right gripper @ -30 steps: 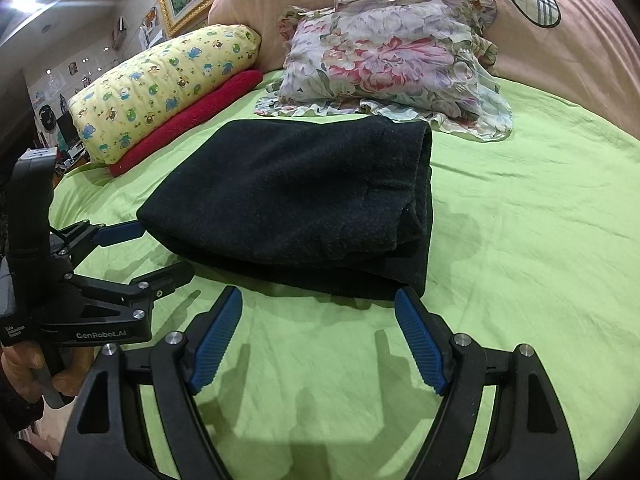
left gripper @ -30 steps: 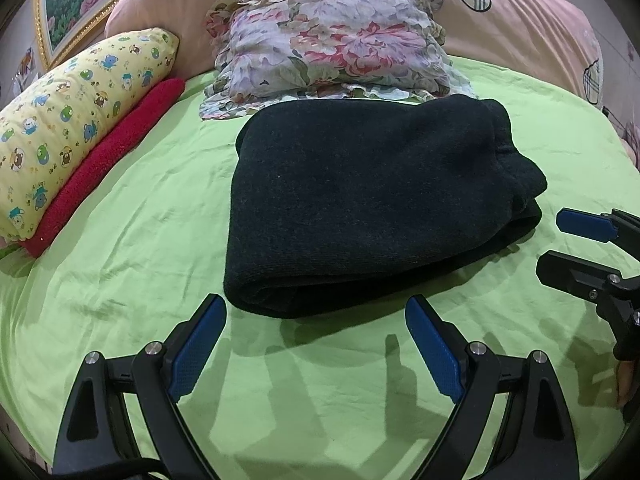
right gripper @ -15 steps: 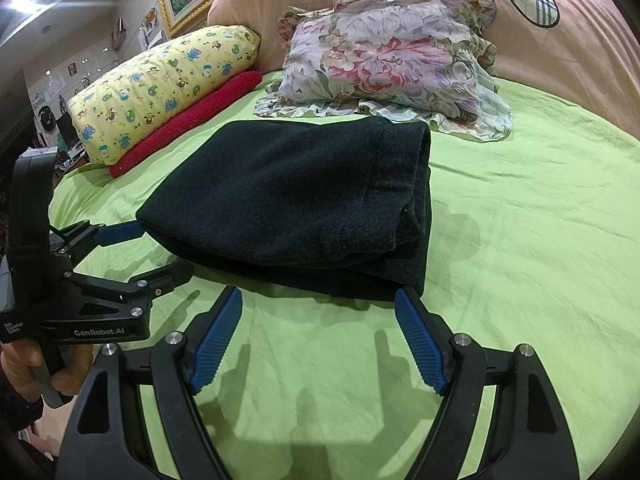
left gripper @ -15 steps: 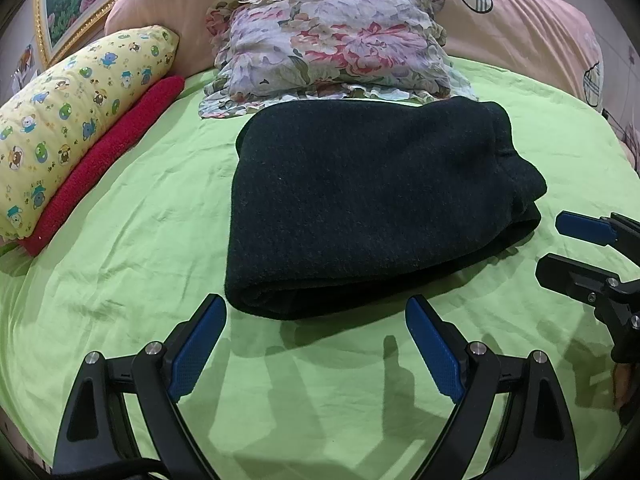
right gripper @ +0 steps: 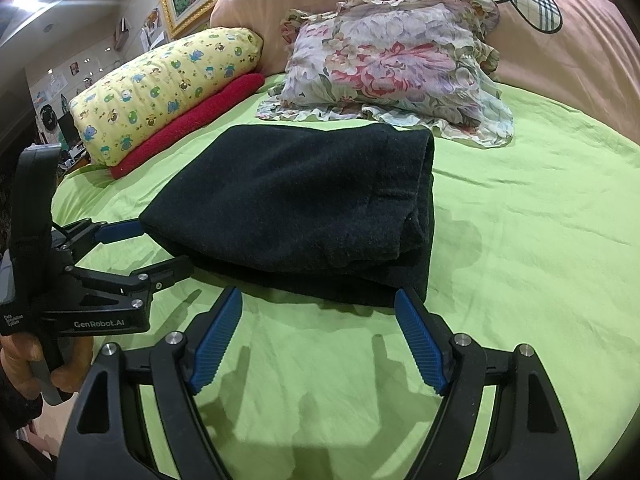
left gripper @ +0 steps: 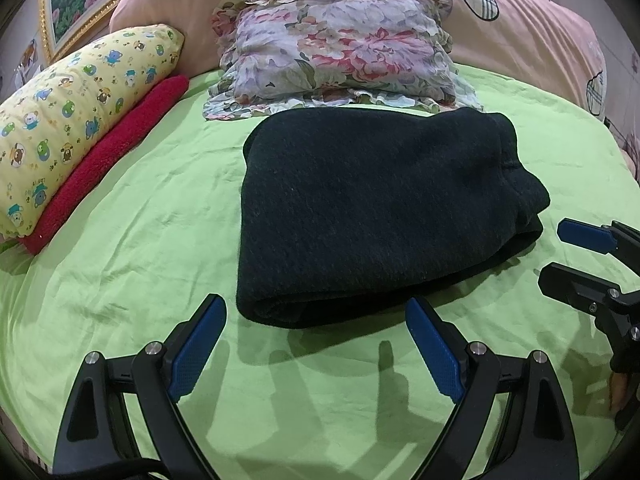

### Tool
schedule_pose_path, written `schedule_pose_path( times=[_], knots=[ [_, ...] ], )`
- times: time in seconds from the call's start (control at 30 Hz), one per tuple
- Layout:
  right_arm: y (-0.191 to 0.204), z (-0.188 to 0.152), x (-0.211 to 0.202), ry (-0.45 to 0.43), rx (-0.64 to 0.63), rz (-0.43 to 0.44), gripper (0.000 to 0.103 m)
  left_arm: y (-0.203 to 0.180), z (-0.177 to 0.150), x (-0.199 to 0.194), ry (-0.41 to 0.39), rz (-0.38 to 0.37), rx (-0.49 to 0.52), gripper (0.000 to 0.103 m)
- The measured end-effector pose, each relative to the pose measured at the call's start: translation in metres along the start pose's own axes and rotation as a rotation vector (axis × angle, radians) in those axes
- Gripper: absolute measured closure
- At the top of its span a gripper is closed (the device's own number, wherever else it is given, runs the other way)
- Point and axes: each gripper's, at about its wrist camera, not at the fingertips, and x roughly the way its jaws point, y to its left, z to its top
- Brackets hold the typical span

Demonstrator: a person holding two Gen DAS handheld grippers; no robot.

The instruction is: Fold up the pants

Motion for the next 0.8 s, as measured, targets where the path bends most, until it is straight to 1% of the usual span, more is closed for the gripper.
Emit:
schedule_pose_path(
  times=[0.8],
  knots=[
    [-0.0010, 0.0026, 0.0010, 0.001, -0.003, 0.000, 0.024, 0.0003, 0.0031, 0.0012, 0.001, 0.005, -0.006, 0.011]
  ],
)
